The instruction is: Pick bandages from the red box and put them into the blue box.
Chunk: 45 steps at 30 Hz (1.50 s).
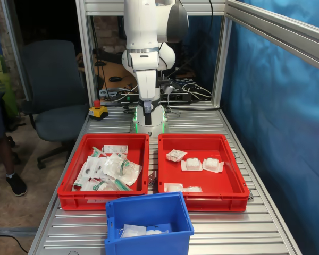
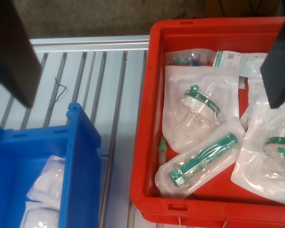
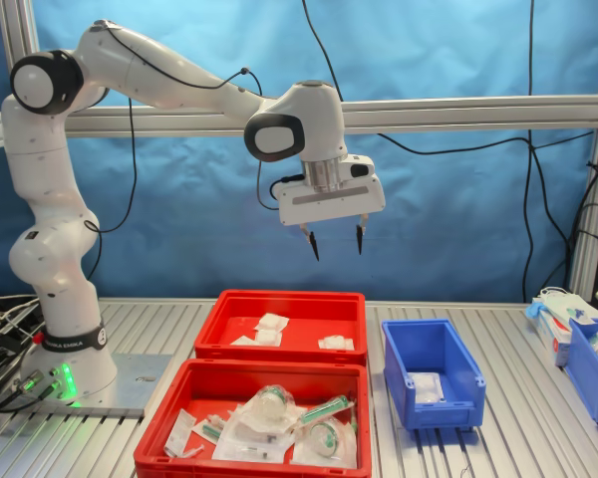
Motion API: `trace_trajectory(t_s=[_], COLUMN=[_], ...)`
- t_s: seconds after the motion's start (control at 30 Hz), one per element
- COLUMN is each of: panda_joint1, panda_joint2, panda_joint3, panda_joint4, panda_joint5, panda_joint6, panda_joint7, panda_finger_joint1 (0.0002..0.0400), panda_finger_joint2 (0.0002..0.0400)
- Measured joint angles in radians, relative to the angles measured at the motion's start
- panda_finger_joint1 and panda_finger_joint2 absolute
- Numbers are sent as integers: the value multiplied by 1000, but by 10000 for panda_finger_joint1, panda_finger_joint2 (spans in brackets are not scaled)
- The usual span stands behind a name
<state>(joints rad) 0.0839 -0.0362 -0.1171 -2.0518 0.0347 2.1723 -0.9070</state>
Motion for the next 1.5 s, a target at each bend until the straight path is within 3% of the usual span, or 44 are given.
trace_trajectory(t_s=[1.5], panda_joint1=[0], panda_joint2=[0], panda_joint3=[0], panda_joint4=[0], panda_joint5=[0], panda_joint6=[0], panda_joint7=[0], panda_finger_joint1=[400], panda_finger_joint2=[400])
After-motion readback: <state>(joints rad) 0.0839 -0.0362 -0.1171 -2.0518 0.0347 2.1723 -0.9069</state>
